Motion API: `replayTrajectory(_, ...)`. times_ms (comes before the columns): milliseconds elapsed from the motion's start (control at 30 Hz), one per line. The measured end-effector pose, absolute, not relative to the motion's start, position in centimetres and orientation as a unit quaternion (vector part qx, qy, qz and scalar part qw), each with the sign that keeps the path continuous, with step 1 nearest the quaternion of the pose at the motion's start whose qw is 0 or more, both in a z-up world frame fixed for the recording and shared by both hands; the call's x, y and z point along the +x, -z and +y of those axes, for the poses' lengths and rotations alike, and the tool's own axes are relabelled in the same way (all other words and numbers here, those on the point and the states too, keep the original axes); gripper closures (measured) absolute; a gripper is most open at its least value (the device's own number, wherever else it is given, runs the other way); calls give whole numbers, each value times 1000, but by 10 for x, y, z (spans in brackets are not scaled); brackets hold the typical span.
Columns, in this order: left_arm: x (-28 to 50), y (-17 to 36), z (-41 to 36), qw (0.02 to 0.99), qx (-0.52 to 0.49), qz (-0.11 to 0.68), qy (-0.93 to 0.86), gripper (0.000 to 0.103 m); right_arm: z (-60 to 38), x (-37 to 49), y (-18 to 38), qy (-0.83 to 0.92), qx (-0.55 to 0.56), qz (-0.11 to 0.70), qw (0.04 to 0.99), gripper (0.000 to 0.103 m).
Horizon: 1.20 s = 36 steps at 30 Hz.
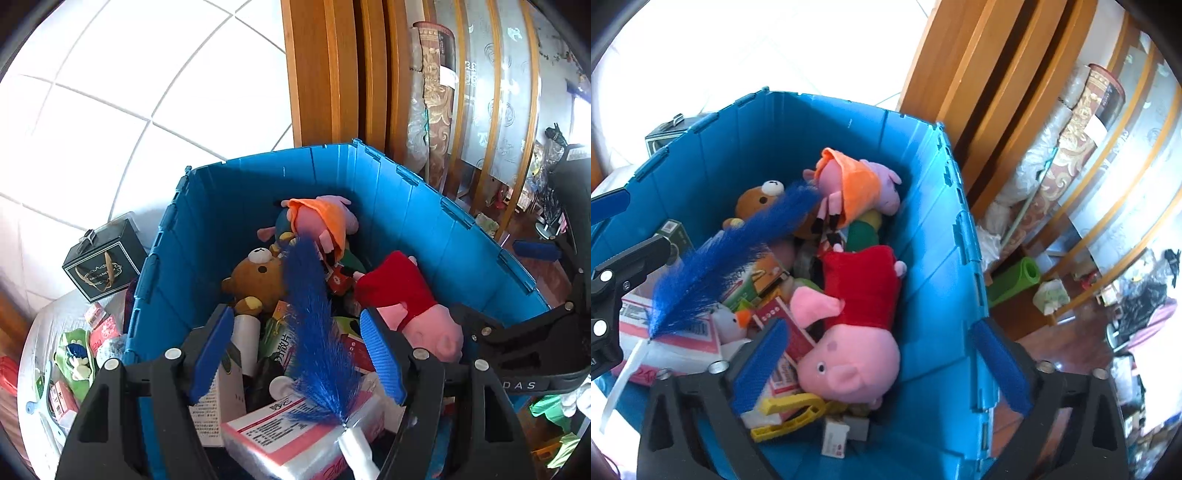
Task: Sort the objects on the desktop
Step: 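Release both items into the crate and withdraw both tools to the bed, then grasp the light-blue boomerang with the left tool while the right tool grasps the pink tissue pack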
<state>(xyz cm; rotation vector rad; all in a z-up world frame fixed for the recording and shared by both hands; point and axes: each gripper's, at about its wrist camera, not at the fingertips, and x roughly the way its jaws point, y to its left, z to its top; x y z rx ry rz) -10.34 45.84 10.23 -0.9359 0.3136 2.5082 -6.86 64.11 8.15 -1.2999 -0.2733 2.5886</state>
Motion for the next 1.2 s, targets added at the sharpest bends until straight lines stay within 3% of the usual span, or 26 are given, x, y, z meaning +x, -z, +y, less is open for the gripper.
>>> replayTrajectory(167,-96,-109,430,209,-318,101,-919,31,622,-64,-91,-893,-430,-86,104,0)
replayTrajectory(233,-94,-113,413,192,-304,95,-928,22,611,-63,-96,-898,-422,-82,93,0)
replayTrajectory(333,-91,-118,381,170,-279,80,-942,15,592,-64,-103,-907,-412,-63,60,0)
replayTrajectory(733,-108,-102,216,73,-257,31,-963,14,479,-79,-128,-941,-335,-17,-36,0)
replayTrajectory(1200,-152,-20,-49,-81,-322,-11,-943,14,284,-135,-107,-941,-321,-4,-105,0)
